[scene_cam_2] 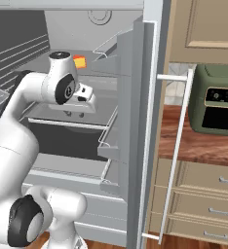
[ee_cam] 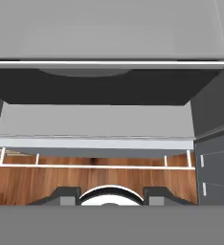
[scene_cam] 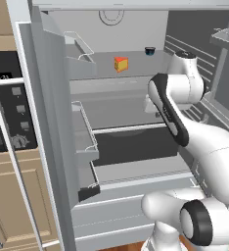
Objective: Pick the cheese from the fridge and the cheese grater from the cabinet and place them next to the salad bowl.
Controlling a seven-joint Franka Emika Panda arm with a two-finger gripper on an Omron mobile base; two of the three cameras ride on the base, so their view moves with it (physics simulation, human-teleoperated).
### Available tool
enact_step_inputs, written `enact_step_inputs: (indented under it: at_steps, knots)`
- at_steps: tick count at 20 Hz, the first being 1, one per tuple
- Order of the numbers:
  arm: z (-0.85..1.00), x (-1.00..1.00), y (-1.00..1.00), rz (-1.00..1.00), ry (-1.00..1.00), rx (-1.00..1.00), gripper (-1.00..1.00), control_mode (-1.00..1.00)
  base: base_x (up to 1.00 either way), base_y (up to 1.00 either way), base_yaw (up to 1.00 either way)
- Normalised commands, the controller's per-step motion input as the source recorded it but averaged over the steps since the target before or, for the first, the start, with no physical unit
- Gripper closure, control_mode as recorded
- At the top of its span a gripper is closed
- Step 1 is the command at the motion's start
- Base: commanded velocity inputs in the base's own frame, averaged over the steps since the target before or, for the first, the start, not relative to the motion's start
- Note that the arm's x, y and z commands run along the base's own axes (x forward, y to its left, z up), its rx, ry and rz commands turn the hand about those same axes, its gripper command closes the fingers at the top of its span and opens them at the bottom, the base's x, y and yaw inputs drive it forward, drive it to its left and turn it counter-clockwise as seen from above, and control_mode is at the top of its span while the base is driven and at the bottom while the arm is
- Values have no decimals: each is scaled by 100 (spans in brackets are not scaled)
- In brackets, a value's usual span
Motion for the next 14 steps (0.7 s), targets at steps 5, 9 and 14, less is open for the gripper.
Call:
enact_step_inputs:
  at_steps: [5,9,14]
  knots:
    - [1,-16,3,1,-16,-1,-100,-100,0,0,0]
    - [11,-20,20,0,-53,-2,-100,-100,0,0,0]
    - [28,-10,26,0,-43,0,-100,-100,0,0,0]
